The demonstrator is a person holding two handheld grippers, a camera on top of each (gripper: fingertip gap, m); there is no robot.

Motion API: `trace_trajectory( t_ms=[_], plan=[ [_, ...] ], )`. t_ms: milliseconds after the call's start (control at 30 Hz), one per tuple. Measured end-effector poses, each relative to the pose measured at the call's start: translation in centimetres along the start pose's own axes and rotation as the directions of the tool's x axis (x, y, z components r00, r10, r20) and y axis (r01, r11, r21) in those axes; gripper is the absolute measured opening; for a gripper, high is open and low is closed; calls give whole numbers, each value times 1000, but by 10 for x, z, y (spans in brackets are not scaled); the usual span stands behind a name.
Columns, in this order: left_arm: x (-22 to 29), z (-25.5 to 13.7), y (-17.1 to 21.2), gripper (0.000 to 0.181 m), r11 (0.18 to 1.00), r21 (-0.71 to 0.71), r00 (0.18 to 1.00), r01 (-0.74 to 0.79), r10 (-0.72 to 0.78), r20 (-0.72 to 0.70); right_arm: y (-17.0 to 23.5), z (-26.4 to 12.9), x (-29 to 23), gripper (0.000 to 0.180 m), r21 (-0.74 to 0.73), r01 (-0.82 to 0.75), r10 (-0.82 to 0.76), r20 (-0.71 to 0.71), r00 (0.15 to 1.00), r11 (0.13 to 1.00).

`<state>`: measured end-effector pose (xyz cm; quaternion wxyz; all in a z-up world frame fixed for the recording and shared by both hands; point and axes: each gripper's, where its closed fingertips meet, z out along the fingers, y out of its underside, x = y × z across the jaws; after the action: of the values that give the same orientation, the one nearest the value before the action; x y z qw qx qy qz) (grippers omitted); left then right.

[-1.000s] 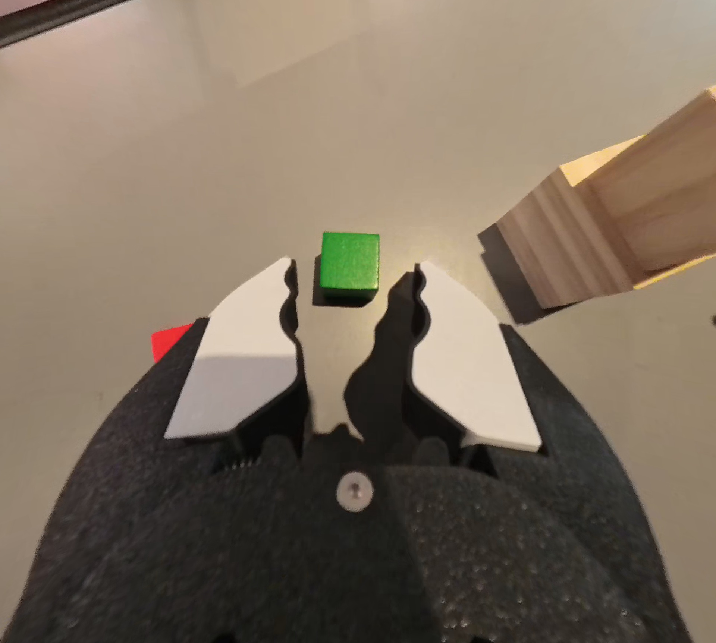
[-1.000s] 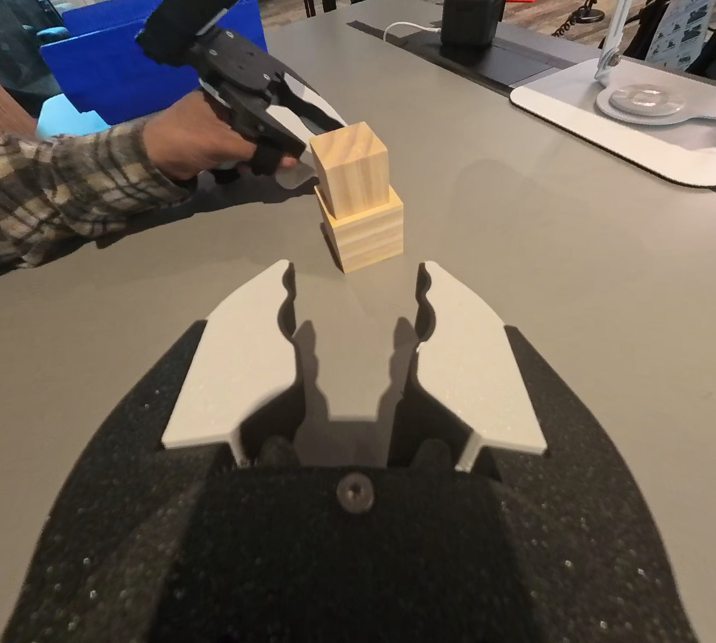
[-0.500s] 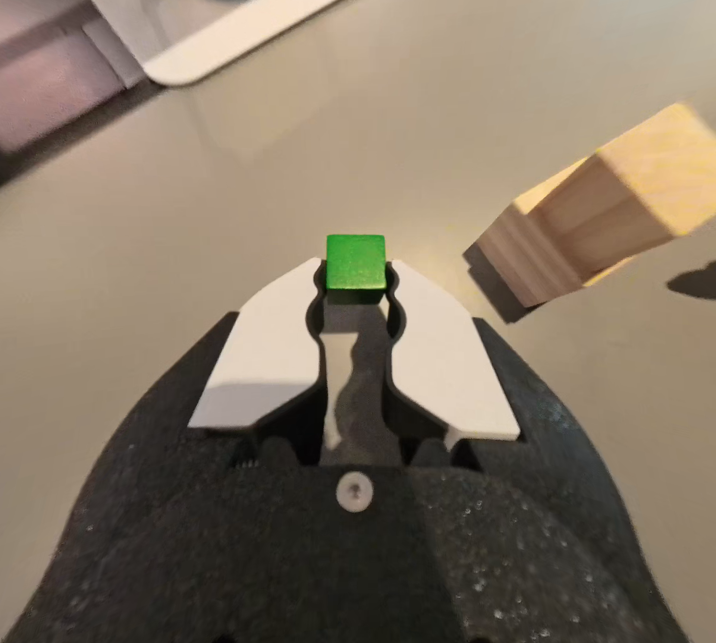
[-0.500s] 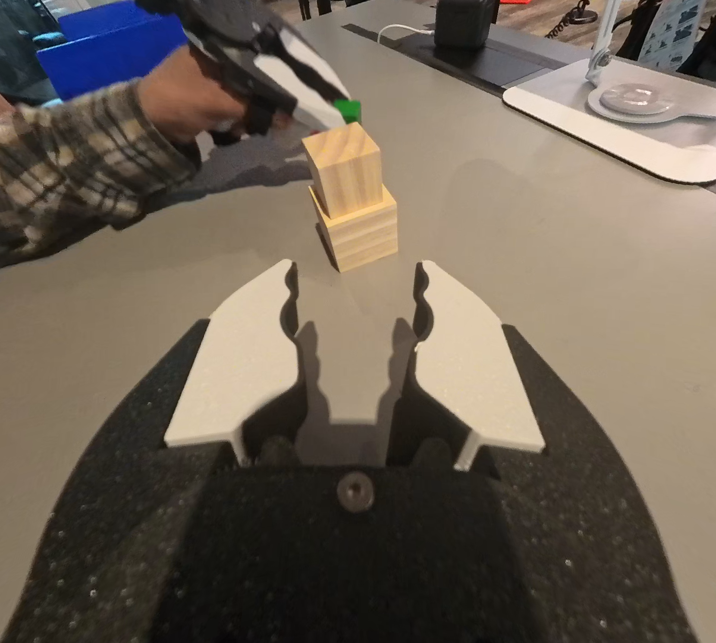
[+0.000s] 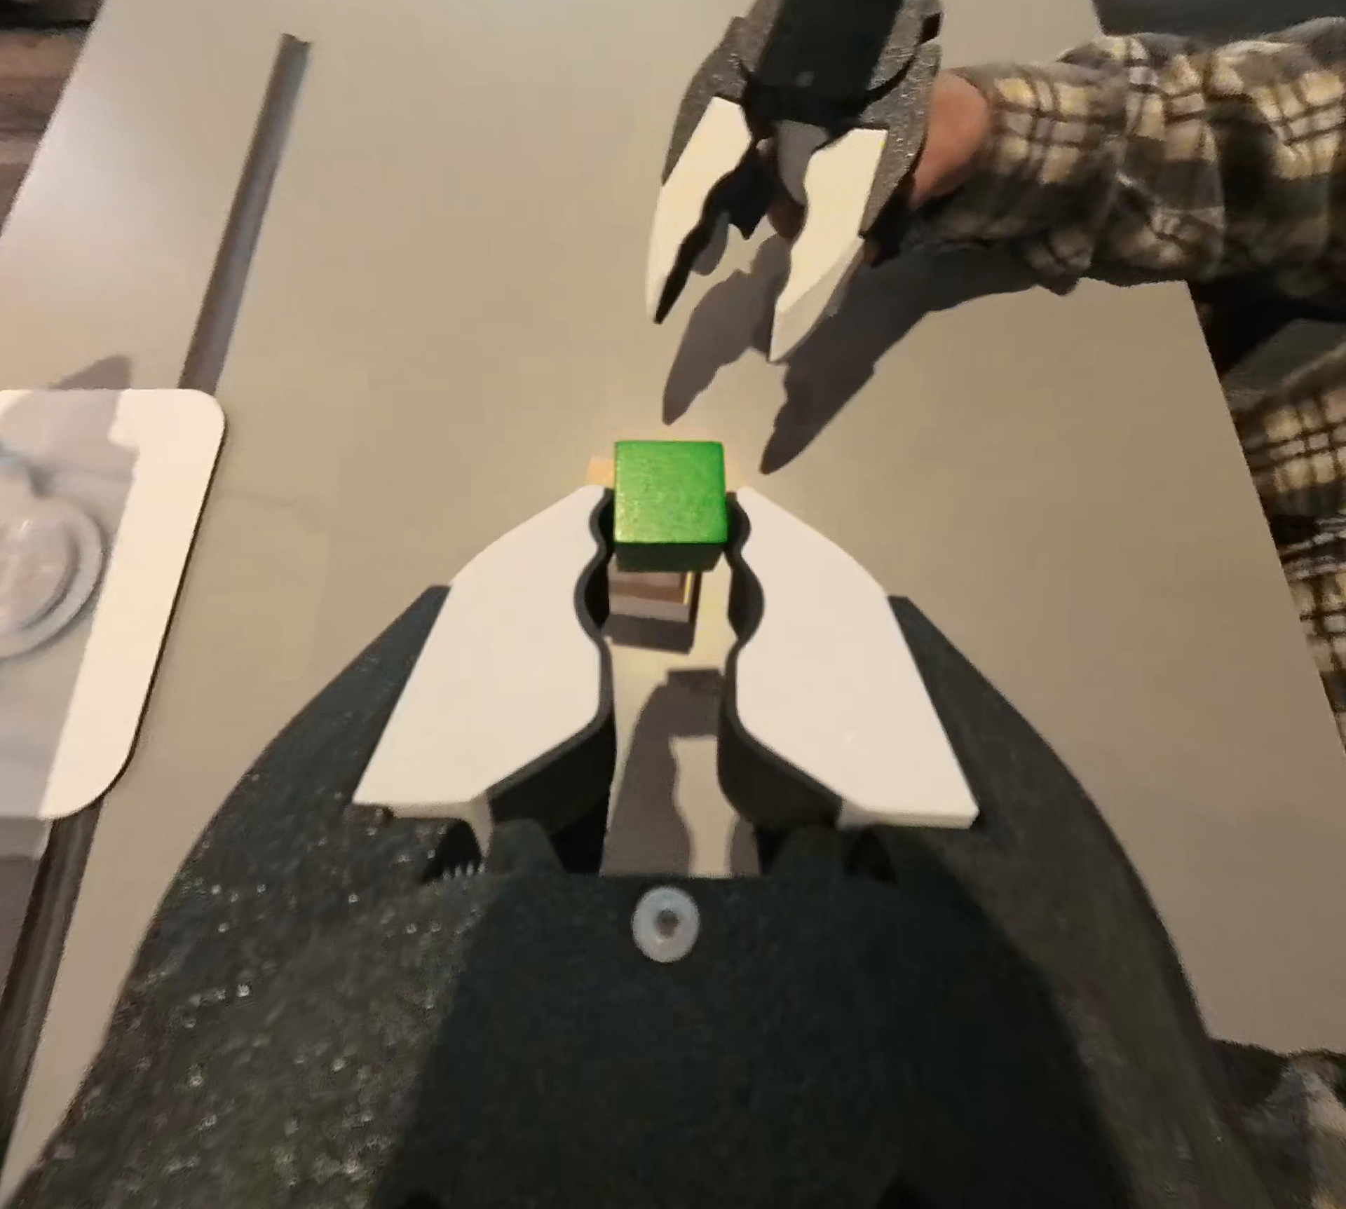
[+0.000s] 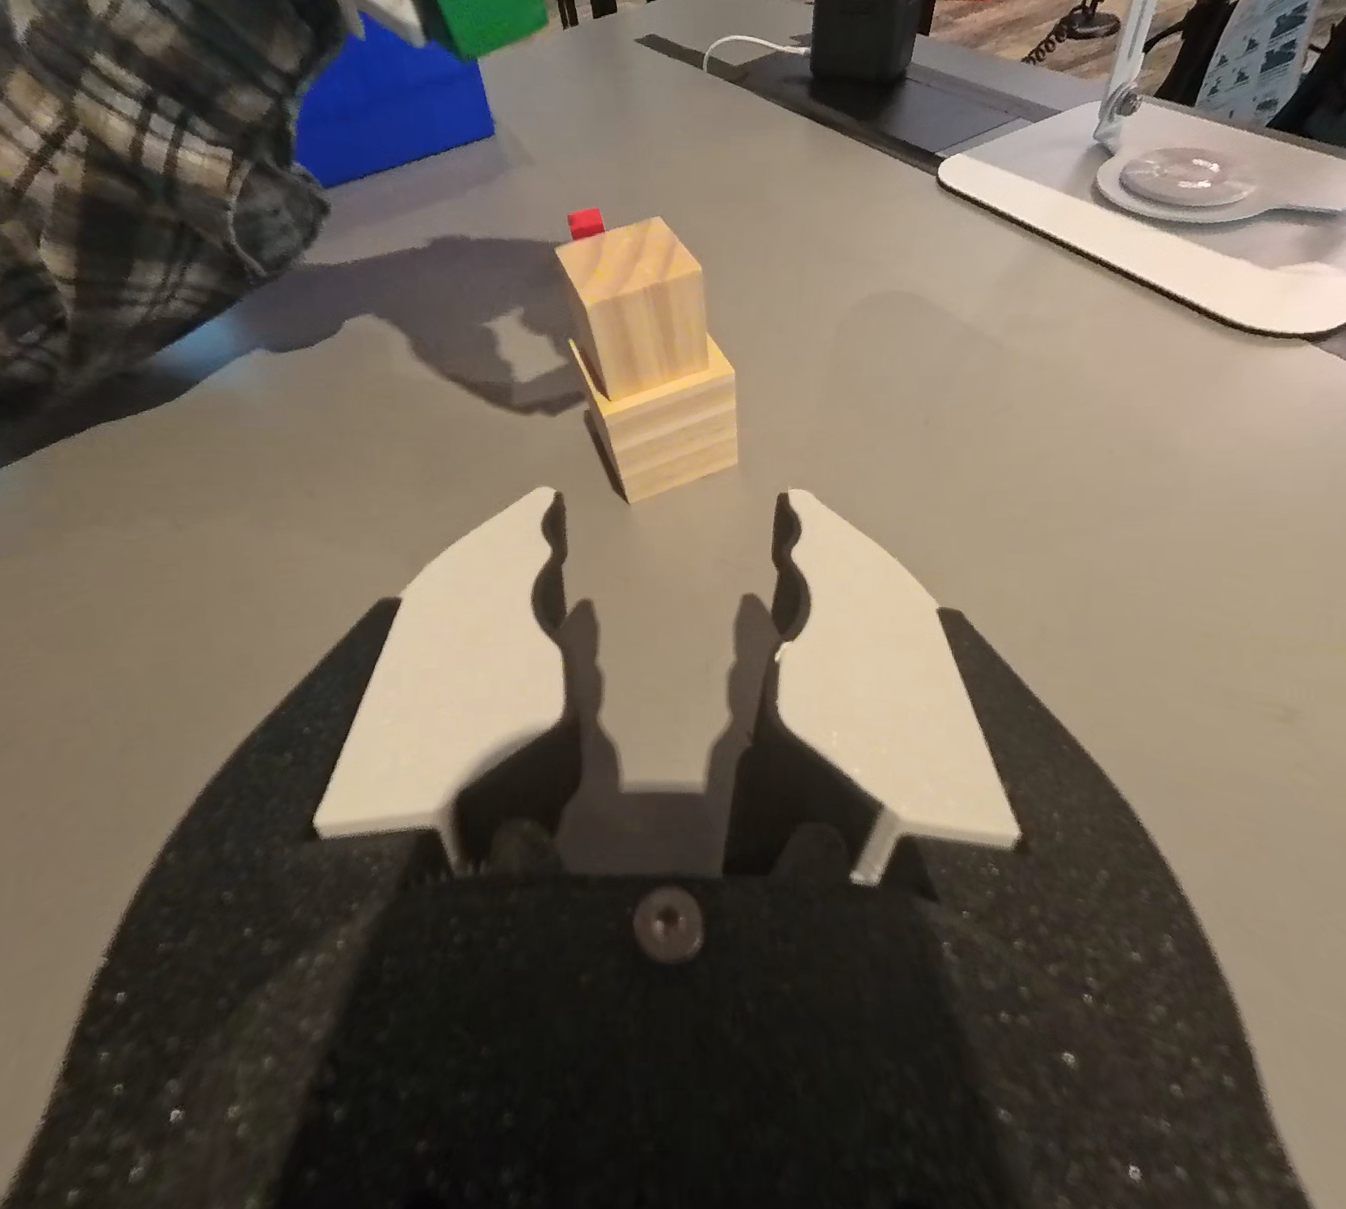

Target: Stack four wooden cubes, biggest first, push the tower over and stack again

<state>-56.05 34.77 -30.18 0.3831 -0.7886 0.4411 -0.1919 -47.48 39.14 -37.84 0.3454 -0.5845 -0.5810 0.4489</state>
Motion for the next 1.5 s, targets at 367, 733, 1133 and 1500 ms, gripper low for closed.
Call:
trace_trajectory(
  t_ms=[367, 733, 1133, 1500],
  plan=[
    [-9, 33, 17, 29, 1000, 26, 986, -5, 9, -169, 8, 7, -3, 54, -43, 10, -9, 15, 1000, 999],
    [-12, 46, 22, 28, 999, 48, 982, -5, 14, -188, 8, 8, -6, 54, -55, 19, -18, 23, 1000, 998],
    [-12, 51, 24, 28, 999, 40, 981, 3, 5, -192, 9, 8, -7, 54, -56, 16, -15, 28, 1000, 998],
    [-12, 52, 26, 28, 999, 35, 982, -29, 35, -184, 10, 10, -8, 55, -65, 16, -14, 32, 999, 998]
  ],
)
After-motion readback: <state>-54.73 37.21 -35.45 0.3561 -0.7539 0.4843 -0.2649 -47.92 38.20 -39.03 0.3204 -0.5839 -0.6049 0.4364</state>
